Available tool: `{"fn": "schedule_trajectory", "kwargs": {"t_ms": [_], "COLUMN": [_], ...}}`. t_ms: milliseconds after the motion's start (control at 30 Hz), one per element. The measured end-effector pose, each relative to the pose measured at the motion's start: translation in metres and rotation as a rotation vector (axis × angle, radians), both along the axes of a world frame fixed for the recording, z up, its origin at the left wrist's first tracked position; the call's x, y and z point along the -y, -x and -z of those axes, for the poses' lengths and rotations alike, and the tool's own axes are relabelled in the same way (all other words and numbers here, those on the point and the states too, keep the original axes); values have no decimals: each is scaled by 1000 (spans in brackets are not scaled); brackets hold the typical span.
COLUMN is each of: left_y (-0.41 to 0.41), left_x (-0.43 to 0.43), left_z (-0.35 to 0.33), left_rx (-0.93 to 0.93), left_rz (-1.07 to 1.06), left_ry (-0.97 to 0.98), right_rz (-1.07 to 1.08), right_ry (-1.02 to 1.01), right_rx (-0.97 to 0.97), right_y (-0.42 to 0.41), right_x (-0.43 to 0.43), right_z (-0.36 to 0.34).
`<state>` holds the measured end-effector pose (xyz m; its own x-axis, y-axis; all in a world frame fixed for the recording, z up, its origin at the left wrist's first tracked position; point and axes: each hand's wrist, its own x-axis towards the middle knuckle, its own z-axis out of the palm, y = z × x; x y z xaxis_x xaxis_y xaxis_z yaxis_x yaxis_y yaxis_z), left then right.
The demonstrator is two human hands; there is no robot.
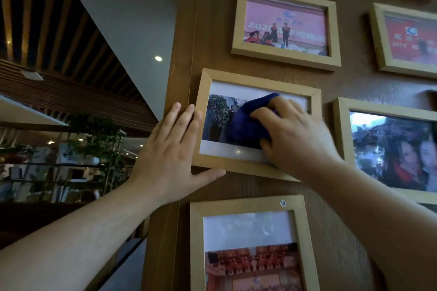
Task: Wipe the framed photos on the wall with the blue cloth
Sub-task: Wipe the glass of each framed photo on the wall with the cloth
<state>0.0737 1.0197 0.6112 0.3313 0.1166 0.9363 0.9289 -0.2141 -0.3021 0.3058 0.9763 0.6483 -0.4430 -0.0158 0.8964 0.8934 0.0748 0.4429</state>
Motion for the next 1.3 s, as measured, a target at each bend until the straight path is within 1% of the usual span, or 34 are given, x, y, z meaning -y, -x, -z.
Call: {"fn": "schedule_trajectory", "kwargs": {"t_ms": [100, 200, 300, 400, 500, 633, 733, 800, 900, 1000, 1067, 1200, 1300], "left_y": [1, 3, 3, 2, 1, 1, 1, 2, 2, 3, 3, 4, 11], "left_x": [0, 0, -1, -2, -4, -4, -4, -4, -3, -2, -3, -3, 2], "left_z": [-1, -1, -1, -1, -1, -1, -1, -1, 1, 1, 1, 1, 13], "left_rx": [-4, -13, -15, -7, 10, 12, 13, 3, -2, -9, -9, -2, -52], "left_rz": [32, 41, 33, 19, 29, 41, 44, 42, 54, 72, 61, 92, 144], "left_ry": [-10, -18, -35, -35, -30, -27, -27, -33, -47, -47, -41, -22, -24], "right_rz": [-48, -29, 20, 143, 215, 260, 213, 159, 80, 70, 68, 96, 64], "right_ry": [-5, 16, 7, 22, 1, -18, -9, -28, -39, -39, -60, -86, -105], "right_rx": [112, 162, 173, 196, 132, -30, -87, -47, 68, 102, 57, -122, -270], "right_y": [36, 52, 36, 6, -23, -39, -26, -5, 30, 41, 29, -16, -41], "right_x": [-2, -7, -5, 0, 9, 11, 6, 3, -1, -5, -6, 1, 17], "right_z": [9, 17, 20, 21, 22, 17, 13, 10, 2, -5, -9, -11, 10]}}
